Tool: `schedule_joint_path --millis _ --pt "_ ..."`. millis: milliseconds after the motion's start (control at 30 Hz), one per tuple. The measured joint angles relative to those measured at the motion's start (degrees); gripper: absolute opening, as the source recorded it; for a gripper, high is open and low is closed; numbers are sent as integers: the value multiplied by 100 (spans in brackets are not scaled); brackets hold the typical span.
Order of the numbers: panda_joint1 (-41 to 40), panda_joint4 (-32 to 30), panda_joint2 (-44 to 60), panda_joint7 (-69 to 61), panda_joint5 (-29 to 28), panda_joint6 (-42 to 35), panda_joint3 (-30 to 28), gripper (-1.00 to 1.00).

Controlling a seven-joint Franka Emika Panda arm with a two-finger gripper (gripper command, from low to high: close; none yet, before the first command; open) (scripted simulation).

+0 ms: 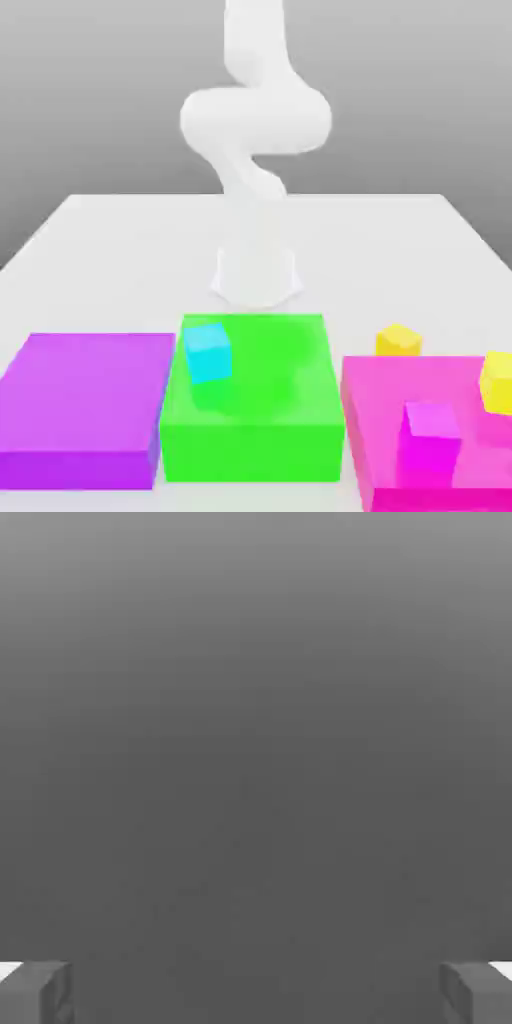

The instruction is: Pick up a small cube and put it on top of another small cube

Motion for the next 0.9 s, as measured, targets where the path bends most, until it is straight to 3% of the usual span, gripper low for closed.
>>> schedule_joint_path --millis 533,900 --pt "1480 -1732 1879 -356 953 1475 615 0" --pt "2330 -2924 3096 -192 1100 2523 1499 0"
